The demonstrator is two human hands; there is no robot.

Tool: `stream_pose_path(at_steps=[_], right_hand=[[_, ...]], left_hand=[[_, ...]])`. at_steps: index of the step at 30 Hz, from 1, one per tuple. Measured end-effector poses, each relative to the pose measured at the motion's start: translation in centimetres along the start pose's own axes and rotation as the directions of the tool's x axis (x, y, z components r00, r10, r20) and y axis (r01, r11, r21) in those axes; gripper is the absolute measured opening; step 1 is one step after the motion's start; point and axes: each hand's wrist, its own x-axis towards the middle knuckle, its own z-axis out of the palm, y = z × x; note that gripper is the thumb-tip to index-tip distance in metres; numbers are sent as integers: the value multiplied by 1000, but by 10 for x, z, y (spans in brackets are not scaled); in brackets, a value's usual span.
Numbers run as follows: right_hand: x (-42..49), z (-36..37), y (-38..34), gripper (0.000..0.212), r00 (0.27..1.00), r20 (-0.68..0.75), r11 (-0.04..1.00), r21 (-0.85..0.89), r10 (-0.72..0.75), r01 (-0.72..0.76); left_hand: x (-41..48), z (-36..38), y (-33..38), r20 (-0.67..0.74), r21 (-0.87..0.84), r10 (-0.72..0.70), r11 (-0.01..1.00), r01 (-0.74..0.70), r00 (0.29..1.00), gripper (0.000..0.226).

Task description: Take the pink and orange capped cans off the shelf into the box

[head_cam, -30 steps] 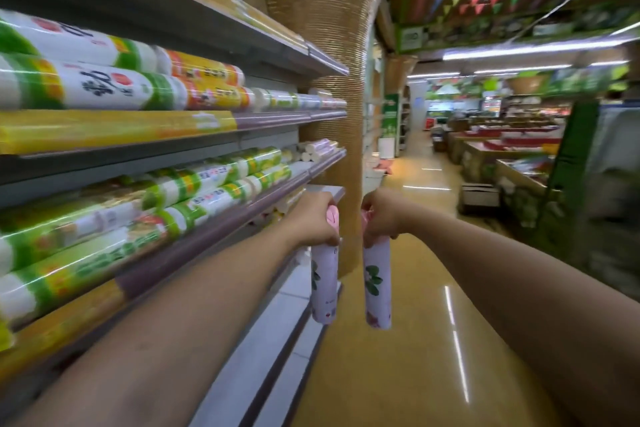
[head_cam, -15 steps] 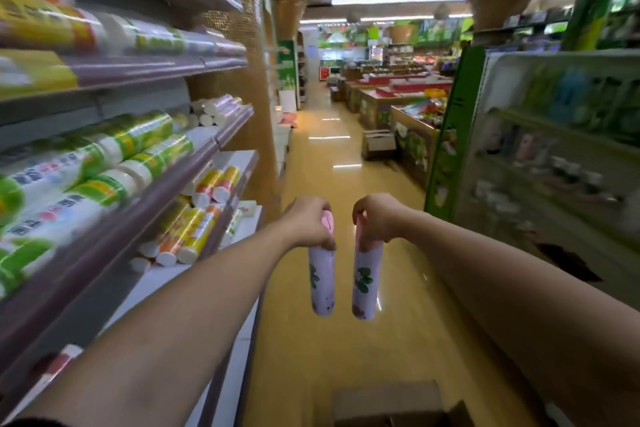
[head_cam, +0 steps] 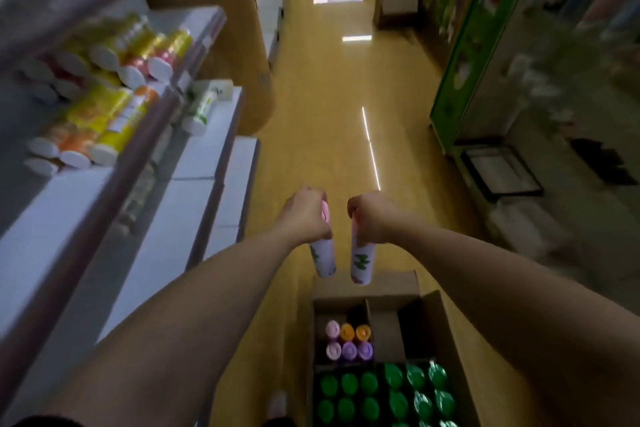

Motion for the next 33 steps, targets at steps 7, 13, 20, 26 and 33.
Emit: stream_pose_path(at_steps=[7, 13, 20, 26, 33], right_hand=[[70, 173, 74, 32, 982, 127, 975, 155, 141, -160], [112, 325, 120, 28, 957, 162, 926, 258, 241, -277], [148, 463, 164, 21, 931, 241, 883, 322, 272, -342], [173, 519, 179, 11, 912, 324, 884, 308, 250, -352], [172, 551, 189, 41, 888, 345, 890, 231, 303, -393]], left_hand=[[75, 181, -75, 192, -18, -88, 995, 94, 977, 38], [106, 336, -140, 230, -130, -153, 974, 186, 961, 33], [119, 472, -185, 320, -236, -172, 938, 254, 932, 36], [128, 537, -205, 361, -230, -150, 942, 243, 920, 38], [140, 562, -212, 457, -273, -146, 916, 294, 878, 51]])
